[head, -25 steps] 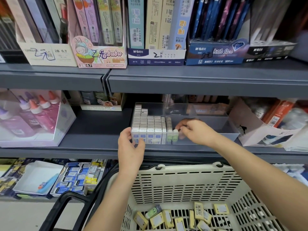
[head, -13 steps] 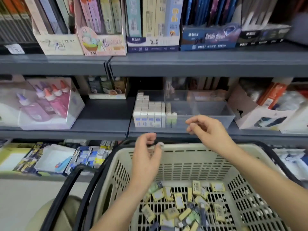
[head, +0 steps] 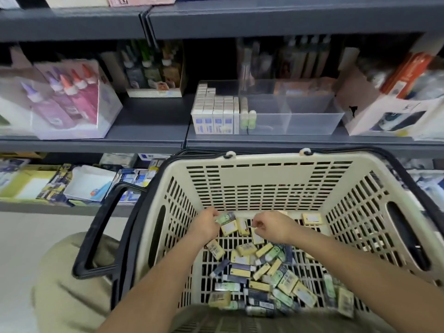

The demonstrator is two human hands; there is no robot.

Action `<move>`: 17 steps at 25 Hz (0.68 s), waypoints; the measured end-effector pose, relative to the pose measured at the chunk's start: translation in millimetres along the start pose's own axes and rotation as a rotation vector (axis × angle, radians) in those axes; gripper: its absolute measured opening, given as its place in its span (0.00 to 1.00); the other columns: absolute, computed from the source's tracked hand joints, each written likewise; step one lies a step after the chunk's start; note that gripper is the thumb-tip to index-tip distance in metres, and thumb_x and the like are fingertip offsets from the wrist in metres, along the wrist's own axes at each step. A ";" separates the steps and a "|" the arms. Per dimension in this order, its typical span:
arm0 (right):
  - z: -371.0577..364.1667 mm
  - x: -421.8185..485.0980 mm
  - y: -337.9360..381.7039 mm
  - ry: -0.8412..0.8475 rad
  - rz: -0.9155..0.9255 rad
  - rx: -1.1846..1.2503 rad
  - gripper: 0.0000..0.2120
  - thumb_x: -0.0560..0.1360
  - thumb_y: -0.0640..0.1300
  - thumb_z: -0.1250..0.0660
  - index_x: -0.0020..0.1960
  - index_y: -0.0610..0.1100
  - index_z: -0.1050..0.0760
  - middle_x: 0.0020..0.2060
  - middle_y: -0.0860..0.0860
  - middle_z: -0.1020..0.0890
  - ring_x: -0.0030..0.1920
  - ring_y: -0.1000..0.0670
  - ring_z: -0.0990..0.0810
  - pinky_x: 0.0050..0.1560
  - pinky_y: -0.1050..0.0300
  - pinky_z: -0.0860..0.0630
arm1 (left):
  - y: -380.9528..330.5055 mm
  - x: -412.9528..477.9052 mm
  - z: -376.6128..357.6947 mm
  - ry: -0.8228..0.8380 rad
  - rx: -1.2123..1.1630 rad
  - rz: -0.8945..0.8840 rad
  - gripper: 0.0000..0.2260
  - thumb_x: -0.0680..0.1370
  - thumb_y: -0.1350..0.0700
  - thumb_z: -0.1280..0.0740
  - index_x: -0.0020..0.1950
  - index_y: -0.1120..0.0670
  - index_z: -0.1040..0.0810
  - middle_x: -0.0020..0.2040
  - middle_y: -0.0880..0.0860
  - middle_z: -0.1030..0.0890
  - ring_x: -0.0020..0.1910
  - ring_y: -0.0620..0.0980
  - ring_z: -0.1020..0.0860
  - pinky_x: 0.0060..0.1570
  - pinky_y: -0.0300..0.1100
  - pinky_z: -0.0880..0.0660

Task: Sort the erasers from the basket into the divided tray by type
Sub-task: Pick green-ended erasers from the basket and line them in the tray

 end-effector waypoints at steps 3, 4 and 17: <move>8.8 -5.5 -16.6 -0.051 -0.040 0.004 0.09 0.77 0.45 0.40 0.54 0.46 0.23 0.50 0.51 0.19 0.48 0.52 0.22 0.49 0.57 0.25 | 0.1 6.6 -4.8 -0.027 0.105 -0.072 0.17 0.77 0.61 0.36 0.65 0.53 0.29 0.61 0.55 0.23 0.56 0.53 0.23 0.52 0.43 0.25; 14.5 -9.4 -22.9 -0.068 -0.053 0.009 0.09 0.77 0.45 0.40 0.52 0.46 0.23 0.49 0.52 0.19 0.47 0.53 0.23 0.49 0.58 0.25 | -0.2 9.0 -7.1 -0.027 0.132 -0.086 0.17 0.76 0.60 0.36 0.65 0.53 0.29 0.58 0.55 0.23 0.53 0.53 0.23 0.50 0.44 0.25; -17.8 -23.3 -37.1 0.235 0.085 -0.312 0.23 0.72 0.45 0.35 0.67 0.51 0.34 0.58 0.49 0.26 0.59 0.46 0.27 0.50 0.52 0.25 | 1.9 38.4 -22.5 0.054 0.369 -0.187 0.17 0.78 0.60 0.39 0.67 0.51 0.27 0.60 0.55 0.24 0.58 0.55 0.26 0.56 0.49 0.27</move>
Point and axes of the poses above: each hand's wrist, its own x-axis towards the middle knuckle, its own z-axis out of the back of the hand, y = z × x, the point moved 3 cm from there along x, towards the middle knuckle
